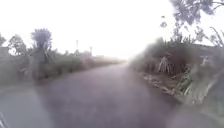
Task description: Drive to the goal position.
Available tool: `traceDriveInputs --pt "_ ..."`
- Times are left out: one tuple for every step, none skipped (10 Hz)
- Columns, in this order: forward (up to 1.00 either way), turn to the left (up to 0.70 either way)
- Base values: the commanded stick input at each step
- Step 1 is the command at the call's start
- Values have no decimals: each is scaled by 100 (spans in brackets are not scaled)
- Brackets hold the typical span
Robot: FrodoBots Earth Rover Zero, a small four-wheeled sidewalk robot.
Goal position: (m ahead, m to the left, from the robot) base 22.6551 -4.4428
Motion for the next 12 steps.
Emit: traceDriveInputs --pt "70 0" --pt "70 0" --pt "70 -14" --pt "70 -14" --pt "70 -14" --pt "70 -14" --pt "70 -14" --pt "70 -14" --pt "70 -14" --pt "70 -14" --pt "70 -14" --pt "70 -14"
